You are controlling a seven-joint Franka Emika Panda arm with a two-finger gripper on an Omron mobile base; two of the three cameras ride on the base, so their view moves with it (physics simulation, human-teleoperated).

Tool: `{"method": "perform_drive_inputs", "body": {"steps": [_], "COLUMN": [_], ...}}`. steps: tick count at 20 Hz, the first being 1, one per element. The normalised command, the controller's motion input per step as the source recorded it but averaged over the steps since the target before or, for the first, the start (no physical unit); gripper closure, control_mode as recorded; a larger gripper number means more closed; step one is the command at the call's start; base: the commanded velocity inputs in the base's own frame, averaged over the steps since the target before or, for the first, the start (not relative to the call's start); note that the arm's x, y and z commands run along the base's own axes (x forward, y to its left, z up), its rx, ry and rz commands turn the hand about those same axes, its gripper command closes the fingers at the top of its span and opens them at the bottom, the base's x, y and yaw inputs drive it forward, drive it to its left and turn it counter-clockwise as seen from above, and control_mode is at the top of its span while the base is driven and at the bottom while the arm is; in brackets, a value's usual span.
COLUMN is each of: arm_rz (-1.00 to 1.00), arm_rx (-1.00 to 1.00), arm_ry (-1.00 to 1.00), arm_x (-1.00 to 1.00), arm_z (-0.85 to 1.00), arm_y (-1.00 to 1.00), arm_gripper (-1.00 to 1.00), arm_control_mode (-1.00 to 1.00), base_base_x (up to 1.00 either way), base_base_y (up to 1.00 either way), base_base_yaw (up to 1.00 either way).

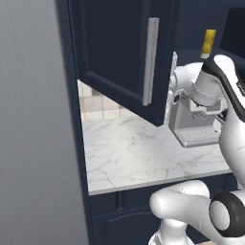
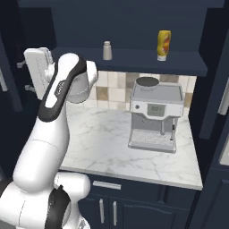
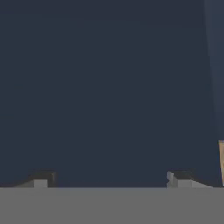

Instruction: Move the shaker and mustard from the cabinet to the dining counter.

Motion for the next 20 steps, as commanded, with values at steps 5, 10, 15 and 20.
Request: {"method": "perform_drive_inputs", "body": {"steps": [5,10,15,20], "arm_rz": [0.04,-0.16,-0.25,-0.09], "arm_rx": [-0.08,0.0,0.0,-0.04], "arm_ry": [-0.18,-0.01,-0.04,0.03], "arm_x": [-0.54,-0.05,0.1,0.29], "arm_z": [0.0,-0.27,-0.43,0.06], "arm_y": [0.99,0.67,0.51,0.01], "arm_gripper": [-1.0,-1.0,-1.0,-1.0], "arm_control_mode": [-1.0,-1.0,-1.0,-1.0], "base_base_x": [0.0,0.0,0.0,0.0], "base_base_y": [0.0,0.0,0.0,0.0], "base_base_yaw": [0.0,0.0,0.0,0.0]}}
